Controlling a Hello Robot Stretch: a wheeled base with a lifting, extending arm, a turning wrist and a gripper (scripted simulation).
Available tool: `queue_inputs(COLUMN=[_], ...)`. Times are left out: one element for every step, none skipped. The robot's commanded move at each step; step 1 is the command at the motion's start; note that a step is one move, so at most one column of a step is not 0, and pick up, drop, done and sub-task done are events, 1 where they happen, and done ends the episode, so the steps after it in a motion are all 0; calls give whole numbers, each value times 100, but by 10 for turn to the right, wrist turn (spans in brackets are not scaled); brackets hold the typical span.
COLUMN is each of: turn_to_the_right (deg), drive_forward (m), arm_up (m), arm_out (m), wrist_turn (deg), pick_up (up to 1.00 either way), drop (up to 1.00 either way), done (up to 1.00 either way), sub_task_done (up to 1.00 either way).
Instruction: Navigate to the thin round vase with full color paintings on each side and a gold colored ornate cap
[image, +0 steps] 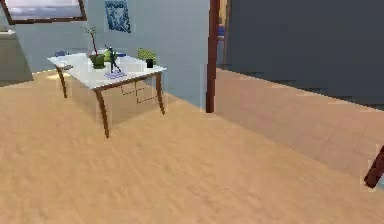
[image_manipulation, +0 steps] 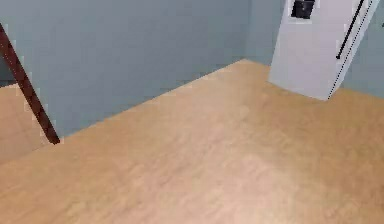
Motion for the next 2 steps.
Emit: queue_inputs(turn_to_the_right=[-420,0], drive_forward=[0,100], arm_up=[0,0], arm_out=[0,0], wrist_turn=[0,0], pick_up=[0,0], drop=[0,0], done=[0,0], sub_task_done=[0,0])
